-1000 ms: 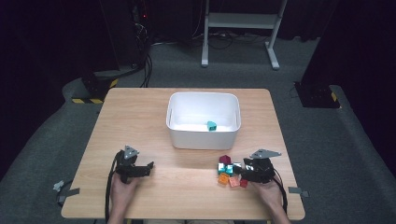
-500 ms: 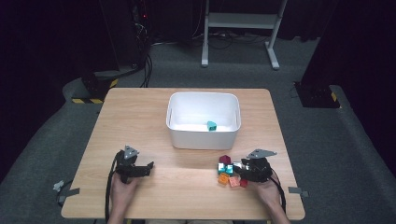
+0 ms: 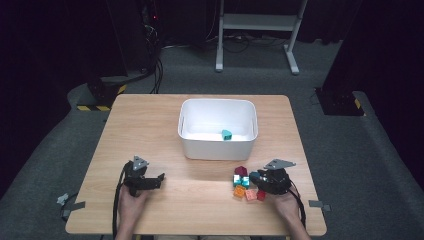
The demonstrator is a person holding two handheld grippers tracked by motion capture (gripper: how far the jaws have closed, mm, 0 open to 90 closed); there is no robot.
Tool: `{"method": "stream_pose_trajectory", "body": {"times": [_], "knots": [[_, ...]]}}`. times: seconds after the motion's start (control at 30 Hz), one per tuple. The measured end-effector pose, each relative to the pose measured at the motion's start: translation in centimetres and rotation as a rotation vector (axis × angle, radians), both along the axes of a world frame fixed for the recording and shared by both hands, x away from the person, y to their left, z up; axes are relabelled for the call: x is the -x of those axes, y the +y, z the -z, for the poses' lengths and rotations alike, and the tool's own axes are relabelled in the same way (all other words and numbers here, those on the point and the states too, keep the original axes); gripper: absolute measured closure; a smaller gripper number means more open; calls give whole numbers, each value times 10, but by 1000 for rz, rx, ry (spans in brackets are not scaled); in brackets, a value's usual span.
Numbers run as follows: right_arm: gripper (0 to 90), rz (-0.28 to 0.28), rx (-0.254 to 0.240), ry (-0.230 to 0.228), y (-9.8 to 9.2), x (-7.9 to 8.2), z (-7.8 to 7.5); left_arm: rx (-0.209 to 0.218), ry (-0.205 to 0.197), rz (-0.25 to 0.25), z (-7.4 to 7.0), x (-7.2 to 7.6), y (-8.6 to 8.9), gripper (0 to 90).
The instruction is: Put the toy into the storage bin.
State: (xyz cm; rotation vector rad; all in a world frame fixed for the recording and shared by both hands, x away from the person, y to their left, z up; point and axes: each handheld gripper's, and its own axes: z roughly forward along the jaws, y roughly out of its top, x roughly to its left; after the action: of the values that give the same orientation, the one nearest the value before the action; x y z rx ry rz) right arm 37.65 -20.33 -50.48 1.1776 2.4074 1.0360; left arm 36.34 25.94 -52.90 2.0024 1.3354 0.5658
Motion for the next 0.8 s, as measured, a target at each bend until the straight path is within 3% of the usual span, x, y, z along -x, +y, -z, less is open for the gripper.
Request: {"method": "stream_pose_trajectory", "body": {"times": [0.37,0.8], "knots": [[596,0,-4,-22,-1,1,-4,0,0,0,0,0,0,89],[597,10,-26,-50,-5,2,-21,1,0,-1,0,0,0,90]]}}
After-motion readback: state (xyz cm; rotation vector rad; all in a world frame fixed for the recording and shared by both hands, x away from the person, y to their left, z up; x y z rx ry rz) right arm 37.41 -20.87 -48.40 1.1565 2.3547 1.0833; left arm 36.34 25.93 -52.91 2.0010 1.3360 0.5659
